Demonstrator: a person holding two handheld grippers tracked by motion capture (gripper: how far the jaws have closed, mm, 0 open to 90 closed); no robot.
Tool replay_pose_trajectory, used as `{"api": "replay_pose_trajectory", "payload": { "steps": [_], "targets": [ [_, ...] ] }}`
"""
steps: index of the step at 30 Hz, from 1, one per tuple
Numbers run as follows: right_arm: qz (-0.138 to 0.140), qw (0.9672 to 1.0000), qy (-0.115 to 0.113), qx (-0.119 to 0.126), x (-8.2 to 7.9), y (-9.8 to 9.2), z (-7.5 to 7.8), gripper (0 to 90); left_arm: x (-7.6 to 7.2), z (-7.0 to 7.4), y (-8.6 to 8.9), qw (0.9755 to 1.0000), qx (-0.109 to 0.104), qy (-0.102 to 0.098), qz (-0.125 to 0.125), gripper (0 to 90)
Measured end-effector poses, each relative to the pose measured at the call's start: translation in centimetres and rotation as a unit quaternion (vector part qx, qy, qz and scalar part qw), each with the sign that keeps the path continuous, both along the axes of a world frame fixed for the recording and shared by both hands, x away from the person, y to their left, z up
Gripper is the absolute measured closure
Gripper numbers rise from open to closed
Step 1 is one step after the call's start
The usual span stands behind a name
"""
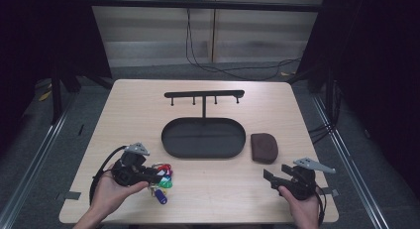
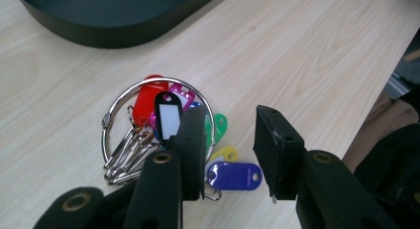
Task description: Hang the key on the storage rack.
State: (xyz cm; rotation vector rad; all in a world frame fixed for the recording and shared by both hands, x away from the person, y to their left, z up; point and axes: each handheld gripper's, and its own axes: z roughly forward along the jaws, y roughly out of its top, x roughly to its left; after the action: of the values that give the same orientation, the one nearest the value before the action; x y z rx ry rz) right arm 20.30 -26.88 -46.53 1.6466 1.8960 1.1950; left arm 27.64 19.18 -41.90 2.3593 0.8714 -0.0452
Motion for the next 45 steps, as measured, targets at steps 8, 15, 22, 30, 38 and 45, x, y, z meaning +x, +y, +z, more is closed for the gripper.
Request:
{"api": "replay_pose_trajectory", "payload": {
  "steps": [8,15,22,30,38,45],
  "targets": [
    [-0.002,1.0000,0.001,-0.002,0.0,-0.1,0.0,21.5,0.6,-0.2,-1.5,0.9989,0.028,0.030,-0.023,72.4],
    [0.000,1.0000,0.003,-0.002,-0.1,0.0,0.0,21.5,0.9,-0.8,-2.3,0.9971,0.042,0.051,-0.039,81.0],
    [0.000,1.0000,0.004,-0.005,0.0,0.0,0.0,21.5,1.7,-1.9,-3.0,0.9945,0.070,0.068,-0.039,81.2],
    [-0.001,1.0000,0.004,-0.003,0.0,0.0,-0.1,21.5,2.4,-2.9,-3.3,0.9919,0.091,0.080,-0.039,81.7],
    [-0.001,1.0000,0.001,-0.001,0.1,0.0,0.0,21.4,2.9,-3.8,-3.9,0.9878,0.120,0.090,-0.042,79.4],
    [0.000,1.0000,0.002,0.000,0.1,0.1,0.0,21.4,3.0,-4.0,-4.5,0.9842,0.137,0.099,-0.052,78.9]
  ]
}}
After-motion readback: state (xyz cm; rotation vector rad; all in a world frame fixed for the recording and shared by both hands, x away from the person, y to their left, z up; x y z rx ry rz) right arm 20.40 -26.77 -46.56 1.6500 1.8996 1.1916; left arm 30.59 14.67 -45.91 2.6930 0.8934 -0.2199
